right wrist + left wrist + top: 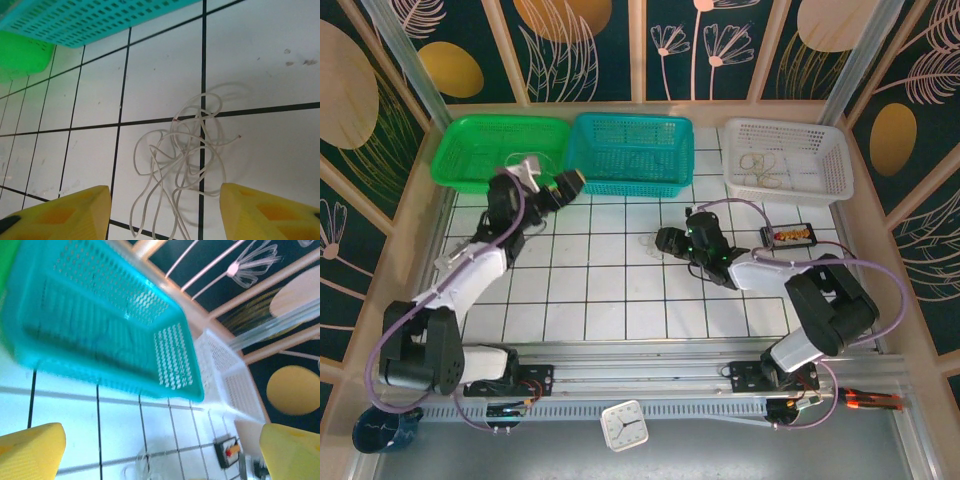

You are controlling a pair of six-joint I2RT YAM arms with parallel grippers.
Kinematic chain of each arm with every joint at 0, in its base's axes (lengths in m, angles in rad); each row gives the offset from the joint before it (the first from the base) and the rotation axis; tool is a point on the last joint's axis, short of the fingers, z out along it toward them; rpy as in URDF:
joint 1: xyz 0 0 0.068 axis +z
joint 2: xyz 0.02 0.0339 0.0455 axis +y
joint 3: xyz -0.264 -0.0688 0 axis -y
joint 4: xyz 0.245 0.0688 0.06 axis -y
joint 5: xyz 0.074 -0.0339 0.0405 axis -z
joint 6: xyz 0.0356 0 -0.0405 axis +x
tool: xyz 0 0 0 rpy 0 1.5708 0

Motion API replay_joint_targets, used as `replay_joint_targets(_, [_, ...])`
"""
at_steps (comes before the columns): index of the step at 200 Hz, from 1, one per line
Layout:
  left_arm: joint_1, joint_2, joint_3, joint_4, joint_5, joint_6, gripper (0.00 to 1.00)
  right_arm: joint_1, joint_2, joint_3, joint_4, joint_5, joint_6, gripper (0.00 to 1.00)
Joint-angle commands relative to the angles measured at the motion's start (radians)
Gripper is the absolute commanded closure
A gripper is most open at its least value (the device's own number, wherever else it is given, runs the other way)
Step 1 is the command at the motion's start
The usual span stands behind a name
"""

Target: Untangle the cables

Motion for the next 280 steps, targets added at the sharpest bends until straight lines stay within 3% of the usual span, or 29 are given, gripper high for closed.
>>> replay_joint_targets(1, [-0.048, -0.040, -0.093, 0.084, -0.069, -0.041, 0.01, 0.012, 0.035, 0.033, 0.020, -0.029, 0.019, 0.42])
replay_joint_targets(37, [-0.099, -0.034, -0.178, 0.152, -0.047, -0.077, 0.01, 0.024, 0.096, 0.053, 0.049, -0.055, 0.030, 0.48])
replay_joint_targets(95, [-0.159, 0.018, -0.181, 0.190, -0.041, -0.083, 0.01, 0.026, 0.173, 0.098, 0.092, -0.119, 0.052, 0.69])
replay_joint_targets(110, [-0.169, 0.031, -0.182, 0.203, -0.039, -0.088, 0.01, 0.027, 0.186, 0.110, 0.101, -0.143, 0.053, 0.81])
replay_joint_targets(126, [-0.178, 0.047, -0.187, 0.224, -0.027, -0.098, 0.01, 0.025, 0.181, 0.113, 0.116, -0.171, 0.051, 1.00])
replay_joint_targets(189, [-0.201, 0.090, -0.211, 0.344, 0.067, -0.187, 0.01, 0.012, -0.040, -0.011, 0.316, -0.274, 0.082, 1.00])
replay_joint_targets(216, [-0.207, 0.088, -0.213, 0.358, 0.073, -0.201, 0.01, 0.008, -0.068, 0.013, 0.208, -0.225, 0.070, 1.00])
replay_joint_targets(232, [-0.208, 0.082, -0.210, 0.356, 0.073, -0.203, 0.01, 0.013, -0.047, 0.054, 0.076, -0.151, 0.064, 0.76])
replay_joint_targets(249, [-0.209, 0.071, -0.211, 0.349, 0.065, -0.199, 0.01, 0.017, -0.025, 0.067, 0.003, -0.094, 0.078, 0.60])
replay_joint_targets(280, [-0.208, 0.069, -0.213, 0.339, 0.054, -0.191, 0.01, 0.028, 0.027, 0.090, -0.074, -0.022, 0.092, 0.52])
